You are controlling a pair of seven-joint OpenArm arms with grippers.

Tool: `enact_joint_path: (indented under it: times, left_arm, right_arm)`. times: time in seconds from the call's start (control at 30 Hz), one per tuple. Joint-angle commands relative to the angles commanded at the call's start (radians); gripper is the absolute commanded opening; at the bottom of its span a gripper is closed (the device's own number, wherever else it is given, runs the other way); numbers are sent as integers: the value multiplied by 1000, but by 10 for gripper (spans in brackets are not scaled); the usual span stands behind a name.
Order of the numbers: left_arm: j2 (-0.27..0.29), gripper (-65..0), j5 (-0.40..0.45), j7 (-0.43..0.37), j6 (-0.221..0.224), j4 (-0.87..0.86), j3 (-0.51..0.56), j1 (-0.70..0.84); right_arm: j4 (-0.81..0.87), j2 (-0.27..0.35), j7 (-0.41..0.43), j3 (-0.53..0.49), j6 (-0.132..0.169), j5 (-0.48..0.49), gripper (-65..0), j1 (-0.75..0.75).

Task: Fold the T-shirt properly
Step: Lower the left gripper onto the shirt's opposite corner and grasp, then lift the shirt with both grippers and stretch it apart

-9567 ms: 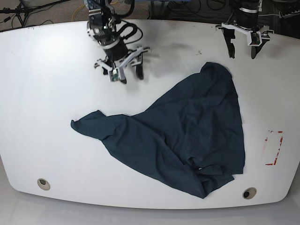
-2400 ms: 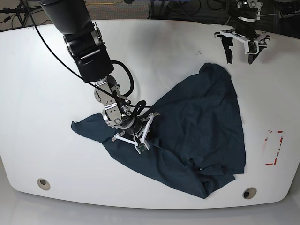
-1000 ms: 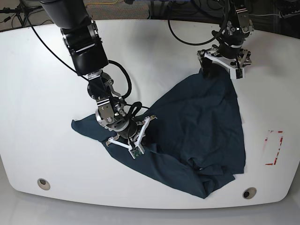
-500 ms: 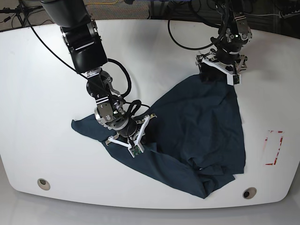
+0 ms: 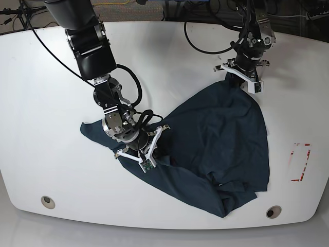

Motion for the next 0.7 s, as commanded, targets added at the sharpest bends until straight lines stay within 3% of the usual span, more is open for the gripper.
enact_joint_path:
  times: [0.2, 0.47, 0.7]
  left_arm:
    - [-37, -650, 0, -3, -15, 106, 0, 34]
    - [-135, -650, 0, -2, -110, 203, -11, 37]
    - [-212, -650, 0, 0, -195, 269, -23, -6]
  right_arm:
    - [89, 0, -2, 127, 0, 0, -650, -41]
    - [153, 14, -40, 245, 5, -2, -650, -21]
    - [158, 26, -46, 264, 8, -2, -650, 49]
